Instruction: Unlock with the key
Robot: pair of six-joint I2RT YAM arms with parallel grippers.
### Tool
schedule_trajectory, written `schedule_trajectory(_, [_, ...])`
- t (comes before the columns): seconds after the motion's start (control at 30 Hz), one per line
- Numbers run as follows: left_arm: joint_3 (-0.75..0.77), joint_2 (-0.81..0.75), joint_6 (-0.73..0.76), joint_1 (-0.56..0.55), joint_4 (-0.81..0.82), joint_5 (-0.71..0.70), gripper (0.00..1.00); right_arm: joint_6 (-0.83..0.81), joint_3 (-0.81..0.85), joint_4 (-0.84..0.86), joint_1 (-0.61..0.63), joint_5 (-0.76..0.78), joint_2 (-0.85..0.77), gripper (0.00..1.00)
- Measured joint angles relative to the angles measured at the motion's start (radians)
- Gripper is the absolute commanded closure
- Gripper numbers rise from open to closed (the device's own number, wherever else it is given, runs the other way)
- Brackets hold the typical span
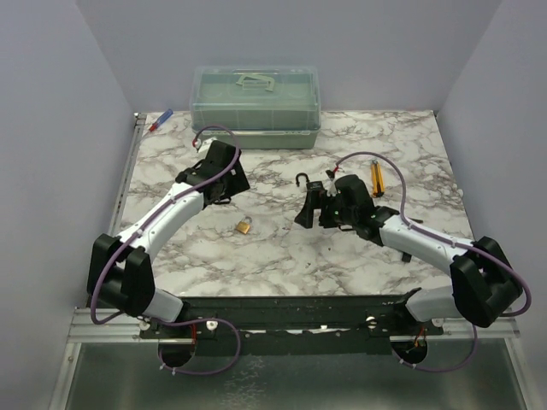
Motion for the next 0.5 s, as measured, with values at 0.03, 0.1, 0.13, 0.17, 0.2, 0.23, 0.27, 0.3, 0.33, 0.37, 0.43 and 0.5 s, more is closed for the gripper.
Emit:
schedule_trajectory(0.03, [0.002, 0.008, 0.007, -0.018, 0.015, 0.009, 0.15, 0.002, 0.01, -0.013, 0.0, 0.008, 0.0, 0.02])
schedule_trajectory(0.1, [0.002, 0.02, 0.022, -0.035, 0.035, 0.031, 0.15, 0.007, 0.03, -0.036, 0.0, 0.021, -0.002, 0.02])
schedule_trajectory(0.13, [0.002, 0.023, 0.028, -0.036, 0.042, 0.035, 0.15, 0.01, 0.039, -0.049, 0.0, 0.029, -0.003, 0.02])
schedule_trajectory(0.17, [0.002, 0.026, 0.036, -0.036, 0.05, 0.042, 0.15, 0.013, 0.045, -0.06, 0.0, 0.034, -0.006, 0.02])
schedule_trajectory(0.2, [0.002, 0.029, 0.043, -0.036, 0.055, 0.043, 0.15, 0.015, 0.051, -0.072, 0.0, 0.037, -0.009, 0.02])
schedule_trajectory(0.23, [0.002, 0.031, 0.047, -0.036, 0.058, 0.045, 0.15, 0.018, 0.055, -0.083, 0.0, 0.039, -0.013, 0.03])
schedule_trajectory(0.27, [0.002, 0.032, 0.048, -0.035, 0.06, 0.044, 0.14, 0.021, 0.058, -0.093, 0.0, 0.039, -0.015, 0.03])
schedule_trajectory(0.3, [0.001, 0.032, 0.047, -0.035, 0.06, 0.044, 0.14, 0.026, 0.06, -0.101, 0.0, 0.039, -0.015, 0.03])
schedule_trajectory(0.33, [-0.001, 0.032, 0.046, -0.035, 0.061, 0.044, 0.14, 0.032, 0.065, -0.114, 0.0, 0.037, -0.013, 0.03])
schedule_trajectory(0.37, [-0.005, 0.029, 0.043, -0.035, 0.064, 0.043, 0.14, 0.037, 0.075, -0.13, 0.0, 0.035, -0.006, 0.03])
schedule_trajectory(0.43, [-0.014, 0.026, 0.039, -0.035, 0.066, 0.041, 0.14, 0.053, 0.113, -0.16, 0.006, 0.034, 0.022, 0.03])
schedule_trajectory(0.5, [-0.019, 0.022, 0.032, -0.035, 0.065, 0.04, 0.14, 0.064, 0.161, -0.174, 0.024, 0.037, 0.062, 0.03])
